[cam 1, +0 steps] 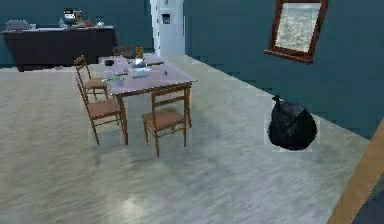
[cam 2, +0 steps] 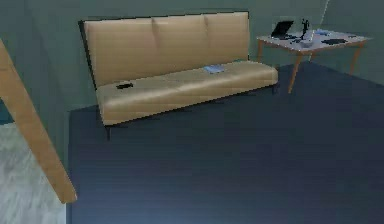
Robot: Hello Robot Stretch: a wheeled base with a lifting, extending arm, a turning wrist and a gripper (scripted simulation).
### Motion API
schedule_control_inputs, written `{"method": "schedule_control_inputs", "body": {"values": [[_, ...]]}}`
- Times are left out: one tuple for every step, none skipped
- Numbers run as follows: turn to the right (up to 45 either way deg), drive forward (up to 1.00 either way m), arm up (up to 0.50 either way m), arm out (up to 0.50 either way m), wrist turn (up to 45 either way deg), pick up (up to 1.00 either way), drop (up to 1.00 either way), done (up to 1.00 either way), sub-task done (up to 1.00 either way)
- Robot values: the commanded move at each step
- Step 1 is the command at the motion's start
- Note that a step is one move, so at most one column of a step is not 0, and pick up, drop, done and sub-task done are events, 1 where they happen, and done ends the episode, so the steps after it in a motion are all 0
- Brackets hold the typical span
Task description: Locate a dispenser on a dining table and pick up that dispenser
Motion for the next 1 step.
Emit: {"method": "schedule_control_inputs", "body": {"values": [[-39.0, 0.00, 0.00, 0.00, 0.0, 0.00, 0.00, 0.00, 0.00]]}}
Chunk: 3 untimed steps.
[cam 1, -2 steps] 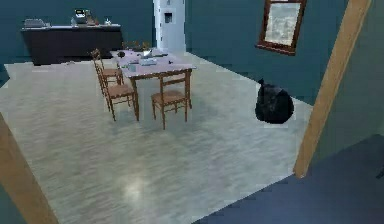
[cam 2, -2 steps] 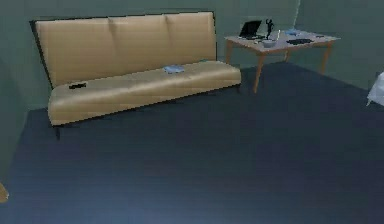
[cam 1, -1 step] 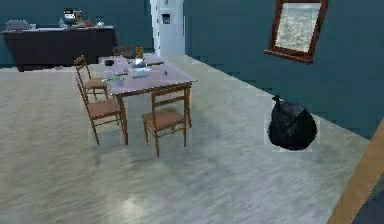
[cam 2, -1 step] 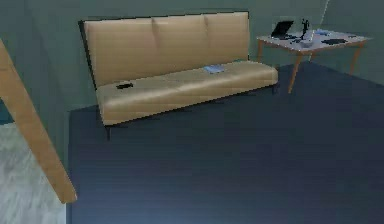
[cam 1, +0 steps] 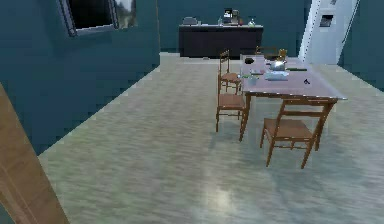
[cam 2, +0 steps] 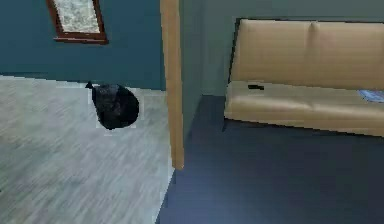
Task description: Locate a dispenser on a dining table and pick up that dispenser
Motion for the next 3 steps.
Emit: {"method": "schedule_control_inputs", "body": {"values": [[0.0, 1.00, 0.00, 0.00, 0.0, 0.00, 0.00, 0.00, 0.00], [-6.0, 0.00, 0.00, 0.00, 0.0, 0.00, 0.00, 0.00, 0.00], [0.0, 0.25, 0.00, 0.00, 0.0, 0.00, 0.00, 0.00, 0.00]]}}
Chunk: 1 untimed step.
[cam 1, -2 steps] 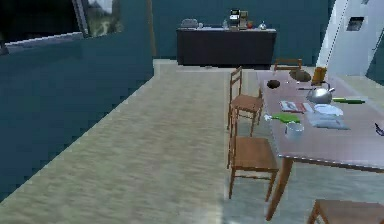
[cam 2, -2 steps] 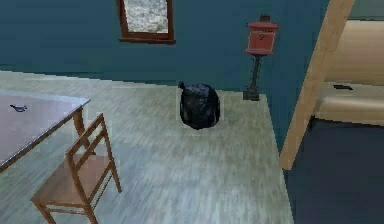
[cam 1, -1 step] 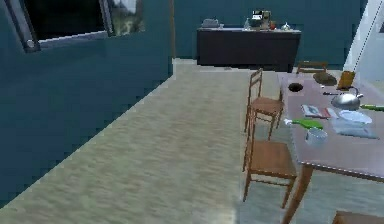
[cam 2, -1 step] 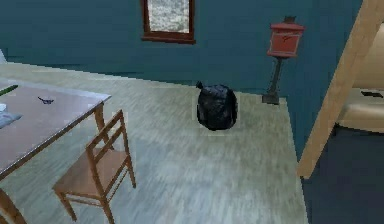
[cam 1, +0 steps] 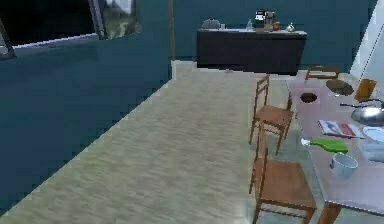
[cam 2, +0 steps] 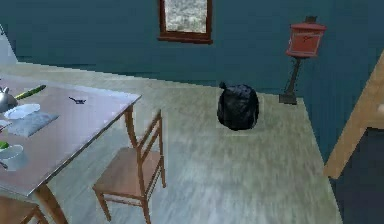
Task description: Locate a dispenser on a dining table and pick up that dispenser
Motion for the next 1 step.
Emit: {"method": "schedule_control_inputs", "body": {"values": [[42.0, 0.00, 0.00, 0.00, 0.0, 0.00, 0.00, 0.00, 0.00]]}}
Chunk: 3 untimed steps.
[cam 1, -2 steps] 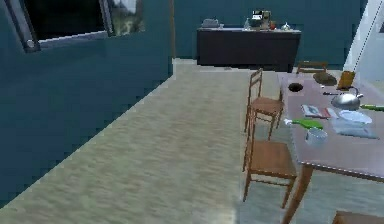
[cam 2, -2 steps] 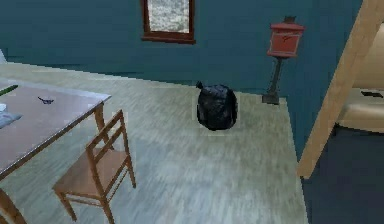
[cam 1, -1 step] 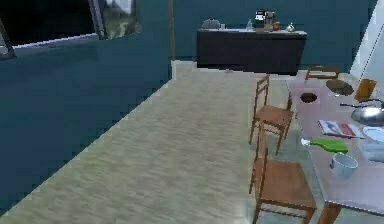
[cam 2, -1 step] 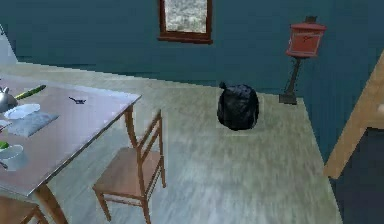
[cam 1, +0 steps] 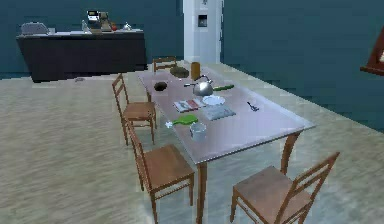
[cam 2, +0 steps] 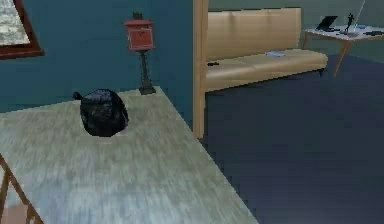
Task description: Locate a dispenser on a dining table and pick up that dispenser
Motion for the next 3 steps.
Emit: {"method": "schedule_control_inputs", "body": {"values": [[0.0, 0.30, 0.00, 0.00, 0.0, 0.00, 0.00, 0.00, 0.00], [-45.0, 0.00, 0.00, 0.00, 0.0, 0.00, 0.00, 0.00, 0.00], [-39.0, 0.00, 0.00, 0.00, 0.0, 0.00, 0.00, 0.00, 0.00]]}}
